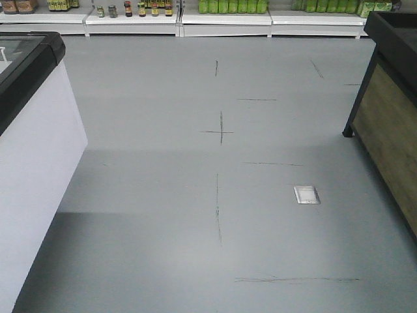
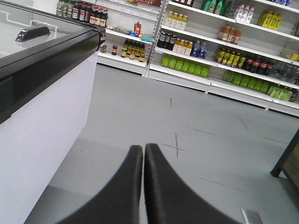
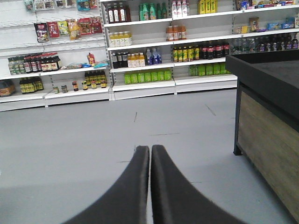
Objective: Pick three apples into basket with both arms
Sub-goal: 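Drive the base forward along the aisle toward the fruit tables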
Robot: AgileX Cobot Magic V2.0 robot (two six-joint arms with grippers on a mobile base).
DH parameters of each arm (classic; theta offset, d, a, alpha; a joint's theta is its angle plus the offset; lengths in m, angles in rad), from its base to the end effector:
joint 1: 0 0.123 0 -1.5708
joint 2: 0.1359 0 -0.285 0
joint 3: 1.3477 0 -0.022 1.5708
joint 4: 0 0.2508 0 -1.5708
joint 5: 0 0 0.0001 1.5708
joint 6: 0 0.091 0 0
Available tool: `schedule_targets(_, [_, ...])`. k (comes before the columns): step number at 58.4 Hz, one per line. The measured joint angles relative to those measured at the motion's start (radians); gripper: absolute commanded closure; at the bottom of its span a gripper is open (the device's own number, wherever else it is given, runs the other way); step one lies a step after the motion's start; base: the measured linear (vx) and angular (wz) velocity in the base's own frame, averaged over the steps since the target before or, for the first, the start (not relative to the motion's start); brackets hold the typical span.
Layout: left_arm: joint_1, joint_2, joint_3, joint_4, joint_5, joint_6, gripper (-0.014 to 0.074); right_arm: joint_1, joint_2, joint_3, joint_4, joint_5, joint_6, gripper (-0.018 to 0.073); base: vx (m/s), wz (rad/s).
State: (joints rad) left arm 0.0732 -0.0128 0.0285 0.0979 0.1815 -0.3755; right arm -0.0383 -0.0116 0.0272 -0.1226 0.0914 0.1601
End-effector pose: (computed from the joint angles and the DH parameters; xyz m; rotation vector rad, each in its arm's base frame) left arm 0.0559 0.0057 0.1878 -0.3079 1.6534 -0.1403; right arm 0.0567 -0.0032 0.1964 0.0693 1.5884 -0.0091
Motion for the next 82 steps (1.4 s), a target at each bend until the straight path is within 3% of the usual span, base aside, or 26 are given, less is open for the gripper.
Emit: schedule_targets(82, [0.000,0.000,0.000,0.000,0.000,0.000,0.0602,0.000,0.000,0.000,0.000,0.000,0.000,0.0564,0.11,0.01])
